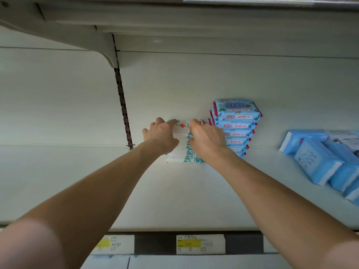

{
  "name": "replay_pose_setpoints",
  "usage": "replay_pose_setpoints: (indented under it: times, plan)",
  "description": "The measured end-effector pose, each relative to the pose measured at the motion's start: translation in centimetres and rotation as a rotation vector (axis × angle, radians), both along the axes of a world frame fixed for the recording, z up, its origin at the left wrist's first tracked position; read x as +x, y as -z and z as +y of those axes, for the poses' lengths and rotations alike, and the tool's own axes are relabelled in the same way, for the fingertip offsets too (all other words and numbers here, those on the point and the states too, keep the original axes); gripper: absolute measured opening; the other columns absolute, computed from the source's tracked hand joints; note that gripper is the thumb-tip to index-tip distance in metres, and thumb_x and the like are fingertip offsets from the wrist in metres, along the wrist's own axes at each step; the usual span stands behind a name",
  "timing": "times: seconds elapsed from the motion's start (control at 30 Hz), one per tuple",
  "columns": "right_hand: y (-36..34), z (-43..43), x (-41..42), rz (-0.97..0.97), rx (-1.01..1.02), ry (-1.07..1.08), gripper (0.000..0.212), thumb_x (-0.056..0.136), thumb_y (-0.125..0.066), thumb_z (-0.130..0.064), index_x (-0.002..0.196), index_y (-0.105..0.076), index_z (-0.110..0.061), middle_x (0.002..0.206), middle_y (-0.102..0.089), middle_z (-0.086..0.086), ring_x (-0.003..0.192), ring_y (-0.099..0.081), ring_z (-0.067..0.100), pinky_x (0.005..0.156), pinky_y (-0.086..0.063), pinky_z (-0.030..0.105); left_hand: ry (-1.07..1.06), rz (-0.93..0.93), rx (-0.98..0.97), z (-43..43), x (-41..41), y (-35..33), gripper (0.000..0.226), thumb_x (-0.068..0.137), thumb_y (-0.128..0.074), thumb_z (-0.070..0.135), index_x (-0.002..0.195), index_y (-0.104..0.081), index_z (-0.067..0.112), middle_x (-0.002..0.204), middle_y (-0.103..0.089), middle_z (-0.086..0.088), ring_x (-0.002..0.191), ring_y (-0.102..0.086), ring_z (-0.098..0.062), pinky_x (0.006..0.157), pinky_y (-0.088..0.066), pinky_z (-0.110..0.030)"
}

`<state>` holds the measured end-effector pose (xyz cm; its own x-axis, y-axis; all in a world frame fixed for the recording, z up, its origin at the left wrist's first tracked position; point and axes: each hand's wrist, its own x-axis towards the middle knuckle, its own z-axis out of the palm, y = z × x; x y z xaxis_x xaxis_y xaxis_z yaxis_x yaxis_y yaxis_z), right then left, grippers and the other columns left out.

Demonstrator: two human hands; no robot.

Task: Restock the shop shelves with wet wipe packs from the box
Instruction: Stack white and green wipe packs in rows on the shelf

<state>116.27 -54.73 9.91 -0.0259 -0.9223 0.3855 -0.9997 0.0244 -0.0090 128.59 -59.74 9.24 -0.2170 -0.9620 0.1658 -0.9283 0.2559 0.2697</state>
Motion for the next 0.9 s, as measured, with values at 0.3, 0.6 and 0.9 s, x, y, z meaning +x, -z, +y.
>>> replay_pose_setpoints:
  times: [0.3,0.6,0.9]
  plan:
    - [-1.1,1.7,4.0,-0.003,0.036,-0.256,0.024,0.097,-0.050,-0.026,0.117,-0.052,-0.014,0.107,-0.066,0.009,0.102,-0.061,0.030,0.072,-0.038,0.031,-0.206,-0.024,-0.025,4.9,4.5,-1.3,0.058,0.090,-0.054,0.019,0.143,-0.035,0.030,0.132,-0.043,-0.007,0.119,-0.049,-0.026,0.101,-0.033,-0.039]
    - [-1.6,6.2,9.6,0.010,0.090,-0.622,0.019,0.097,-0.047,-0.021,0.111,-0.054,-0.012,0.107,-0.064,0.008,0.098,-0.059,0.030,0.069,-0.034,0.029,-0.557,-0.042,0.005,14.4,9.7,-1.1,0.057,0.091,-0.052,0.021,0.144,-0.032,0.027,0.131,-0.046,-0.009,0.113,-0.054,-0.028,0.098,-0.036,-0.039]
    - [-0.8,16.6,20.3,0.023,0.191,-1.007,0.021,0.095,-0.048,-0.020,0.112,-0.057,-0.014,0.113,-0.063,0.010,0.104,-0.059,0.030,0.071,-0.036,0.028,-0.965,-0.050,0.073,29.5,17.3,-0.2,0.058,0.090,-0.051,0.017,0.144,-0.033,0.024,0.136,-0.045,-0.010,0.118,-0.052,-0.031,0.098,-0.041,-0.045]
